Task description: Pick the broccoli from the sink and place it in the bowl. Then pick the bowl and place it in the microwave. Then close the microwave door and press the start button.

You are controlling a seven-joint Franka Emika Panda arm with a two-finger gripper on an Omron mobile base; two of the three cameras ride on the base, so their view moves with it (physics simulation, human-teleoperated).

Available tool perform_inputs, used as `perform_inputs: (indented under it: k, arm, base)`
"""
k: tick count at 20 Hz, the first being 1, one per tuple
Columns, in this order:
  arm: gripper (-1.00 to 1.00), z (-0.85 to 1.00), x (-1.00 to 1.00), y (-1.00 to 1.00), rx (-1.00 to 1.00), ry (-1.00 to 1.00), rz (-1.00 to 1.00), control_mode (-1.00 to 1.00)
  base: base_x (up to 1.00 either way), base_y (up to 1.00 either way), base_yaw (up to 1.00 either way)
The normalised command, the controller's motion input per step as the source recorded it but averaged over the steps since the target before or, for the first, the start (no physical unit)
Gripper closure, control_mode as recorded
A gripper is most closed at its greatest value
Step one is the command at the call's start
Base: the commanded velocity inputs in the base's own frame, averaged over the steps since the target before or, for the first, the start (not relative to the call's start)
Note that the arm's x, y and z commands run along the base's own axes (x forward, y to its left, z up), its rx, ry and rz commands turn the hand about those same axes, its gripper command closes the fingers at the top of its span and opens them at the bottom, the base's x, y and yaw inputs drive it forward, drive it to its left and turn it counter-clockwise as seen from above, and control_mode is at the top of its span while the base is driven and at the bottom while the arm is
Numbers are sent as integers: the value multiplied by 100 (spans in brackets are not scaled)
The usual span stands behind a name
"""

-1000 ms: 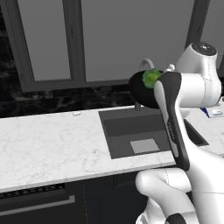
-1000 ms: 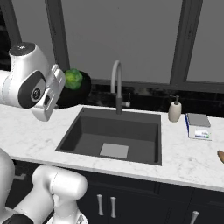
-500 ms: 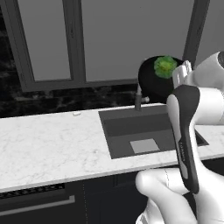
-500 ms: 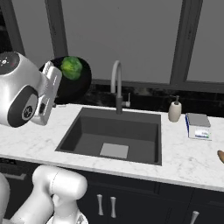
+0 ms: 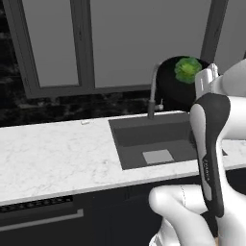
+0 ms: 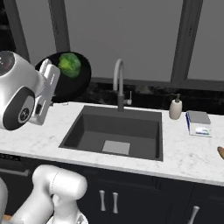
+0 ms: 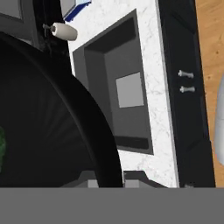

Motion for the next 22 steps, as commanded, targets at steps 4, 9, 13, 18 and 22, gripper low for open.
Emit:
perform_inputs:
  k: [4, 9, 13, 18, 22]
  arm:
    - [100, 0, 0, 0, 0, 0, 0, 100]
    - [100, 0, 0, 0, 0, 0, 0, 100]
    - [100, 0, 0, 0, 0, 0, 0, 100]
    - [100, 0, 0, 0, 0, 0, 0, 100]
    - [100, 0, 0, 0, 0, 0, 0, 100]
  base:
    - [-91, 98, 19]
    - [-62, 100, 46]
    - [-13, 100, 65]
    - [0, 67, 88]
    - [0, 28, 98]
